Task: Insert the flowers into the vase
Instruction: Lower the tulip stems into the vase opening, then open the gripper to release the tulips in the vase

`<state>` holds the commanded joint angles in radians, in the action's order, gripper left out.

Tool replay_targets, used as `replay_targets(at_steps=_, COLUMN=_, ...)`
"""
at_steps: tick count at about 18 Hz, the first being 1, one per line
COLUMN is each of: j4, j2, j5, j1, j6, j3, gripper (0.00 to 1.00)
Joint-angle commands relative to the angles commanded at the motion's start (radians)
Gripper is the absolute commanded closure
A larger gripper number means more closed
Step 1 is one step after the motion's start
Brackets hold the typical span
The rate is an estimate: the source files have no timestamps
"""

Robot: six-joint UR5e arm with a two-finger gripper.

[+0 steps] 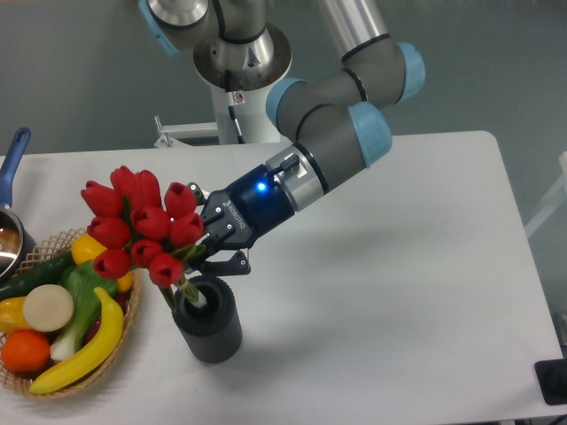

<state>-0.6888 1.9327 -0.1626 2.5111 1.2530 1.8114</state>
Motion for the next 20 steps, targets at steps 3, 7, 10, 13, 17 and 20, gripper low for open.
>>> replay_targets(at_steps=3, j4=0.000, j2=0.017, j5=-0.008, j1=0.000, j6=0.051, j3=0.038, gripper=0.78)
replay_targets(at_steps=7, j4=0.000, j2=0.055, j5=-0.009, j1=0.000, j6=0.052, j3=0.035, gripper=0.73)
replay_targets(at_steps=10, j4=0.000, j2=0.081, j5=-0.009, j1=0.006, j6=0.052, j3=0.035, gripper=0.47)
replay_targets(at_steps=13, j4=0.000, j2=0.088, j5=-0.012, j1=0.011, j6=0.046, j3=0.040, gripper=0.14)
replay_targets(at_steps=17, j4=-0.002, j2=0.083, j5=-0.014, j1=0.028, j6=0.042, j3=0.054, gripper=0.01)
replay_targets(at_steps=20, j4=0.000, j2=0.065, j5=-0.038, j1=0.052, j6=0.045, j3=0.078, gripper=0.00)
